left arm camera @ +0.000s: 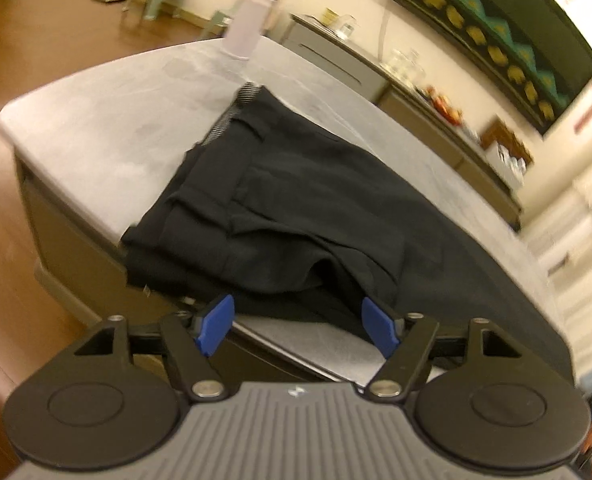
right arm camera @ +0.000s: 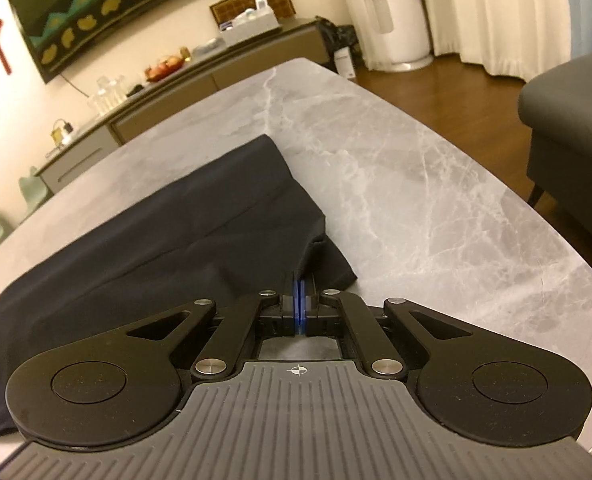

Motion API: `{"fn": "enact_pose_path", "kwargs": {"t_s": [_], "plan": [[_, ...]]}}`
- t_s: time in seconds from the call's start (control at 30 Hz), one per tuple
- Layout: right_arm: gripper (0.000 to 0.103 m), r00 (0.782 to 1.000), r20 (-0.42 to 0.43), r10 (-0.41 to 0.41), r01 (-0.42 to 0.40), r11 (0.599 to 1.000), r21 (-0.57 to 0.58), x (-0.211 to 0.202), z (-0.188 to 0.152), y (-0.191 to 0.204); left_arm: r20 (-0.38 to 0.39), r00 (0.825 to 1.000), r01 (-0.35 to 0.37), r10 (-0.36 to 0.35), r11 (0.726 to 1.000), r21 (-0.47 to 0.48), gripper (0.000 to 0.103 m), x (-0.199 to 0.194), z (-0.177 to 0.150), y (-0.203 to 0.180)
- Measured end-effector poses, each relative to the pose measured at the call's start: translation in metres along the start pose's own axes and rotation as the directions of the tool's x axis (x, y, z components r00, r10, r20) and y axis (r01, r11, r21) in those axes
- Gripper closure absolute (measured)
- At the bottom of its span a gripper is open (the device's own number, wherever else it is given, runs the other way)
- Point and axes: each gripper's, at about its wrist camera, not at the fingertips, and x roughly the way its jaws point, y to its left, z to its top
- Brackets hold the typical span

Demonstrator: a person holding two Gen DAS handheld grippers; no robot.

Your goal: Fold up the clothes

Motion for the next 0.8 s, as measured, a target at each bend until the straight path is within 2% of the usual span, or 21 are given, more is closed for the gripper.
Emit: {"fn": "enact_pose_path", "kwargs": {"t_s": [0.1, 0.2, 0.37, 0.43, 0.5, 0.53, 0.57, 0.6, 0.67, 0.73, 0.8], "plan": [[0.100, 1.000, -0.006, 0.009, -0.009, 1.000, 0.019, -0.002, 0.001, -0.002, 0.021, 0.998, 0.059, -0.057, 0.993, -0.102, 0.025, 0.001, -0.006, 0.012], [0.092, 1.000, -0.014, 0.011, -0.010, 1.000, 0.011, -0.004, 0.002, 0.002, 0.046, 0.995, 0.090, -0.084, 0.985, -0.146, 0.025, 0.009, -0.004, 0.013], [0.089, 1.000, -0.017, 0.010, -0.010, 1.000, 0.023, -0.004, 0.001, 0.007, 0.063, 0.995, 0.091, -0.081, 0.980, -0.177, 0.026, 0.030, 0.011, 0.011], [0.087, 1.000, -0.019, 0.011, -0.011, 1.000, 0.026, -0.004, 0.000, 0.008, 0.058, 0.996, 0.073, -0.063, 0.978, -0.196, 0.030, 0.041, 0.018, 0.013], [0.087, 1.000, -0.020, 0.009, -0.008, 1.000, 0.024, -0.004, 0.001, 0.009, 0.035, 0.998, 0.049, -0.042, 0.971, -0.234, 0.052, 0.054, 0.023, 0.019], [0.087, 1.000, -0.021, 0.009, -0.008, 1.000, 0.026, -0.004, 0.001, 0.009, 0.032, 0.999, 0.046, -0.039, 0.970, -0.238, 0.058, 0.058, 0.026, 0.022], [0.087, 1.000, -0.022, 0.008, -0.008, 1.000, 0.028, -0.003, 0.002, 0.009, 0.031, 0.999, 0.044, -0.037, 0.970, -0.238, 0.073, 0.061, 0.028, 0.023], [0.087, 1.000, -0.023, 0.008, -0.007, 1.000, 0.030, -0.003, 0.002, 0.009, 0.034, 0.999, 0.037, -0.030, 0.972, -0.232, 0.097, 0.063, 0.030, 0.025], [0.089, 1.000, -0.024, 0.001, 0.000, 1.000, 0.029, -0.003, 0.003, 0.010, 0.086, 0.995, 0.067, -0.048, 0.969, -0.240, 0.099, 0.054, 0.032, 0.031], [0.100, 1.000, -0.027, -0.001, 0.002, 0.999, 0.037, -0.002, 0.003, 0.009, 0.135, 0.989, 0.096, -0.064, 0.963, -0.252, 0.099, 0.042, 0.033, 0.038], [0.102, 1.000, -0.030, -0.001, 0.002, 0.999, 0.047, -0.001, 0.003, 0.006, 0.104, 0.994, 0.060, -0.036, 0.968, -0.243, 0.099, 0.044, 0.024, 0.044]]}}
